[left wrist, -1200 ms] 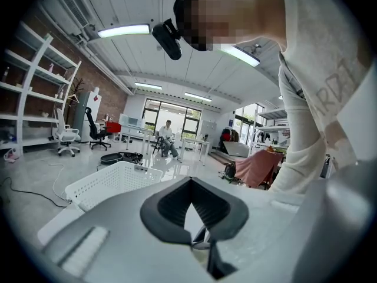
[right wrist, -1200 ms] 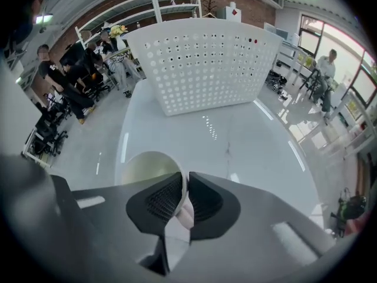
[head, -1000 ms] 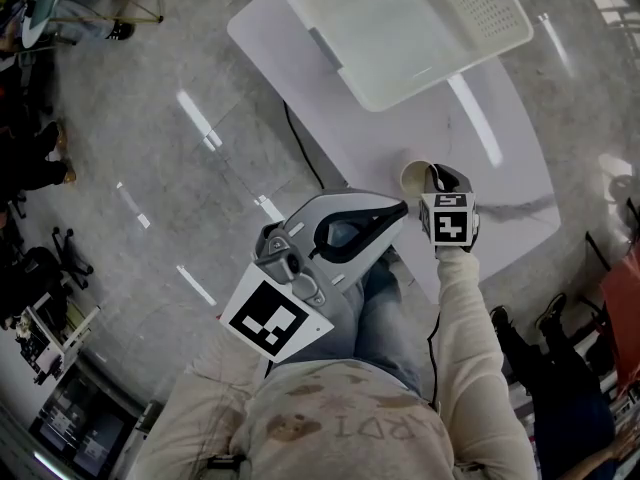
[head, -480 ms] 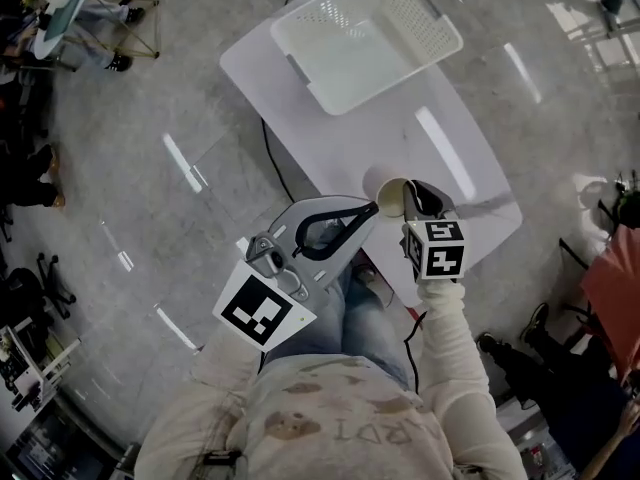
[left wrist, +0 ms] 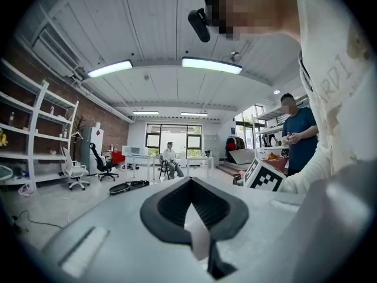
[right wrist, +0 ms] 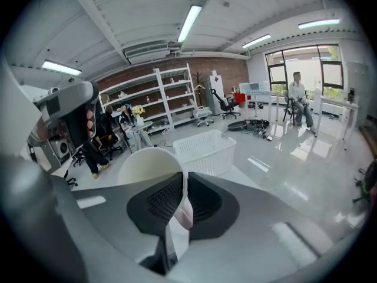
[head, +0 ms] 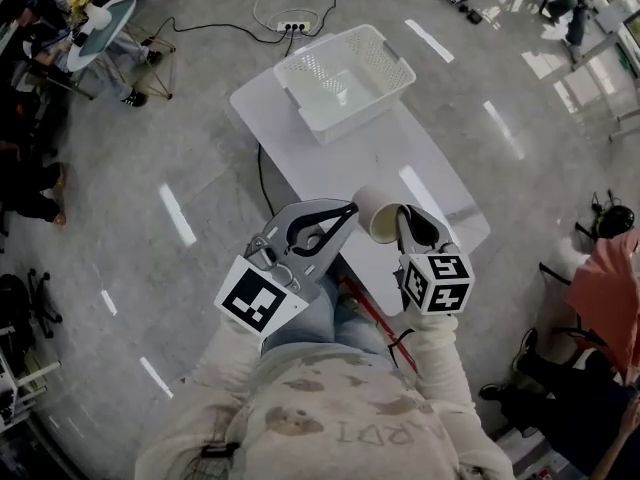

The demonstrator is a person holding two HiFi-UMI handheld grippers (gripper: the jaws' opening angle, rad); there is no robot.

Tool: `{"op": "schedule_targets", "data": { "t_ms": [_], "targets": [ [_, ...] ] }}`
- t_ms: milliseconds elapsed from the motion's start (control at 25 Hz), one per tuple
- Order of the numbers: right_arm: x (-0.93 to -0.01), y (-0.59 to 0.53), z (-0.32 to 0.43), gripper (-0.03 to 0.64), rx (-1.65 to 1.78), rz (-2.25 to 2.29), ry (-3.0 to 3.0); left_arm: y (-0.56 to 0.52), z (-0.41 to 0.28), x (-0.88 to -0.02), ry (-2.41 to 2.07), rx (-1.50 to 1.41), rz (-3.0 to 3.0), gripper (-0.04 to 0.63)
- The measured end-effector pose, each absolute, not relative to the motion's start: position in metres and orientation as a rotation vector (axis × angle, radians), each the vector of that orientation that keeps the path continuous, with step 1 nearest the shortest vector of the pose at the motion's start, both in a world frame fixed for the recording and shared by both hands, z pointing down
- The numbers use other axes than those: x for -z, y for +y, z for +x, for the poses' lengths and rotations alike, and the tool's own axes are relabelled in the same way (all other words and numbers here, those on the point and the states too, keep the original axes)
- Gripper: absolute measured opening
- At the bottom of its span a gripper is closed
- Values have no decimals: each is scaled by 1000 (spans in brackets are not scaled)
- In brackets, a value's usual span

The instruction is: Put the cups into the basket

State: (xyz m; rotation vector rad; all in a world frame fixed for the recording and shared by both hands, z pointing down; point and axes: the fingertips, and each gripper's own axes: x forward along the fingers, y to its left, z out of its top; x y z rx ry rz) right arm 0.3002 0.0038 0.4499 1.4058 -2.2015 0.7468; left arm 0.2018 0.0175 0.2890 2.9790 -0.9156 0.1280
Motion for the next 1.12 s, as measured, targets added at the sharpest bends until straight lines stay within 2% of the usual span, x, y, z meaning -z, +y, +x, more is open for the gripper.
{"op": "schedule_targets", "data": {
  "t_ms": [400,640,1120],
  "targets": [
    [-377,34,293,48,-623,1440,-2351,73,186,-251,-1064,-28,2930,0],
    [-353,32,271,48,-591,1463,-2392,69,160,-233,-1093,-11,2969,0],
    [-331,-38,161,48,-585,1631,-2358,-3,46,-221,-927,-16,3070,0]
  ]
}}
